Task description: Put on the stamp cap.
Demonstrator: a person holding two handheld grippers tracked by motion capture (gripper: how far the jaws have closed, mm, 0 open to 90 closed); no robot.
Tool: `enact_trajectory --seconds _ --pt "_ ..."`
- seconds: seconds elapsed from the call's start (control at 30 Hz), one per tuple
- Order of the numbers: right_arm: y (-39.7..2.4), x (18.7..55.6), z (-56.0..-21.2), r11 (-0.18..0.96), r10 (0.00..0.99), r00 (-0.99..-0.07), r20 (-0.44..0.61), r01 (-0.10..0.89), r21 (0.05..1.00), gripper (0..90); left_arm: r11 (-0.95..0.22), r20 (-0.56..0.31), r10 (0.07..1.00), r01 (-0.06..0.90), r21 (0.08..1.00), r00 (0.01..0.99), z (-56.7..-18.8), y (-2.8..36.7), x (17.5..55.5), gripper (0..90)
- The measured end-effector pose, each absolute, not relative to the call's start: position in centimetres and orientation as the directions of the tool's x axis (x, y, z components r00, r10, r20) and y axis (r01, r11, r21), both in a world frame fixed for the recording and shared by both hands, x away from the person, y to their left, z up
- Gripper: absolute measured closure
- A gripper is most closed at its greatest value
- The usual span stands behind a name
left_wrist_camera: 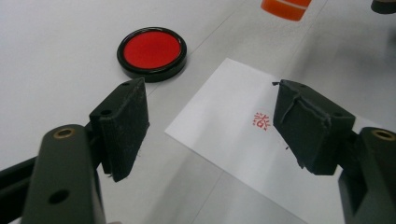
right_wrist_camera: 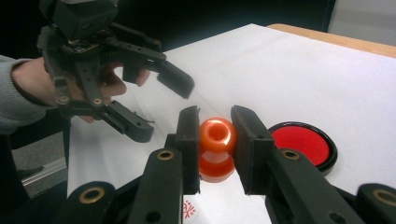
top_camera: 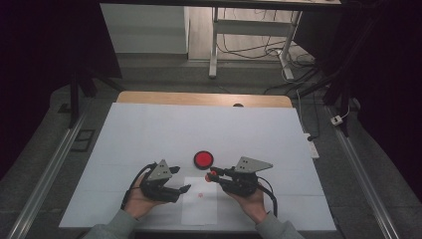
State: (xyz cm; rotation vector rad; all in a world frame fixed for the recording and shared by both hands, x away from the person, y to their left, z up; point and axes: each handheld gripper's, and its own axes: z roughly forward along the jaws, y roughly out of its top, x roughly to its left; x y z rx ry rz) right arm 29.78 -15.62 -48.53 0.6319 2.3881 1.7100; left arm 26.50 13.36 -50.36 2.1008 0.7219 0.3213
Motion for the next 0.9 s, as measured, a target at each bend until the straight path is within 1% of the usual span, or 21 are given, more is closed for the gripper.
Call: enact_trajectory --seconds 0.27,0.57,0.77,0.9 --pt "-15.9 29.8 -48.5 0.267 0.416 -0.901 0.124 0.251 0.93 72.2 -0.432 -0.045 0.635 0.402 0.807 0.772 -50.6 15.7 25.3 27.1" --pt "-16.0 30.0 -48.5 0.269 0.426 -0.897 0.119 0.251 0.93 72.2 -0.426 -0.026 0.682 0.425 0.799 0.731 -51.2 18.5 24.3 27.2" --pt "-16.3 30.1 -48.4 0.274 0.436 -0.893 0.112 0.25 0.929 72.2 -0.381 -0.043 0.724 0.451 0.807 0.688 -51.4 20.2 23.9 27.4" --pt "-16.5 30.2 -48.4 0.268 0.44 -0.891 0.113 0.25 0.93 72.1 -0.372 -0.045 0.735 0.458 0.807 0.677 -51.5 21.1 23.7 27.4"
